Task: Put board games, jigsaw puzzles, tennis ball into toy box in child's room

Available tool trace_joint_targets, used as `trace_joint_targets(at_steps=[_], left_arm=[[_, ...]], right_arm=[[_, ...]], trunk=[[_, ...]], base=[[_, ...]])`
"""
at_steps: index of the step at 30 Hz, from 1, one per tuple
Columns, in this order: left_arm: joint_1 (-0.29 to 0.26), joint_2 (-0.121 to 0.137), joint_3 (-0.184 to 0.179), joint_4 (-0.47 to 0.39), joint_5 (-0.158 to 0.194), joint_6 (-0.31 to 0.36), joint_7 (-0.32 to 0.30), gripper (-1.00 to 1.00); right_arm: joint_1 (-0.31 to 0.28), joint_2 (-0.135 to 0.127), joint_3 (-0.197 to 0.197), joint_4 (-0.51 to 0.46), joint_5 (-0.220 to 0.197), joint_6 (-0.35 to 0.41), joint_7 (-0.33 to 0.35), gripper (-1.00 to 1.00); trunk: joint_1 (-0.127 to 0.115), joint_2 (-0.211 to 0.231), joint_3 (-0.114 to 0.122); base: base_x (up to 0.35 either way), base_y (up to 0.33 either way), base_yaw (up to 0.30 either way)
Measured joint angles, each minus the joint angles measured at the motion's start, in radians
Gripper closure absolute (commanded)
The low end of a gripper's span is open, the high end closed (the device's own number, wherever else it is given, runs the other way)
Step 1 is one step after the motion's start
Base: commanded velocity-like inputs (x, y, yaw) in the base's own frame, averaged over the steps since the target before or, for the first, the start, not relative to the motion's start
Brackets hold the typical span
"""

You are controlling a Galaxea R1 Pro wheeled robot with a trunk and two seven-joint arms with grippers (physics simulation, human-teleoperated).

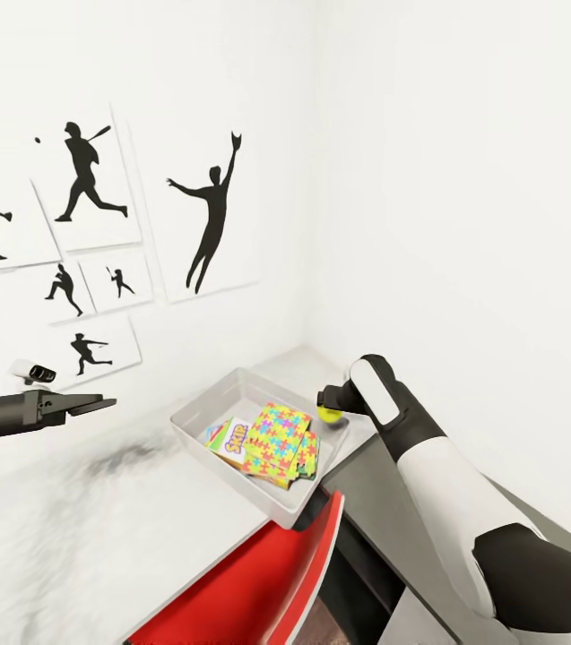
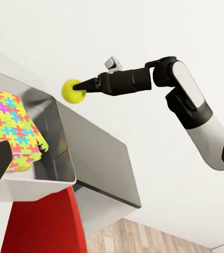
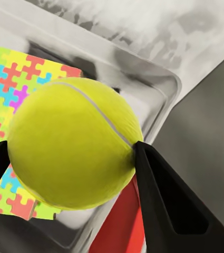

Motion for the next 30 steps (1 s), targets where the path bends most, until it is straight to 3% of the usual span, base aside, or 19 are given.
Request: trace_joint_targets(at_steps=[22, 30], left_arm=[[0.0, 0.0, 0.002, 0.0, 0.0, 0.0, 0.0, -1.0], [0.0, 0.0, 0.002, 0.001, -0.001, -0.001, 0.0, -1.0]], right_arm=[[-0.023, -0.006, 0.011, 0.01, 0.003, -0.087, 0.003, 1.0], [-0.026, -0.026, 0.012, 0.01, 0.005, -0.098, 0.004, 1.0]], trunk=[[0.0, 0.0, -0.035], [0.0, 0.0, -0.048]], base=[[0.0, 0.0, 0.0], [0.0, 0.0, 0.0]])
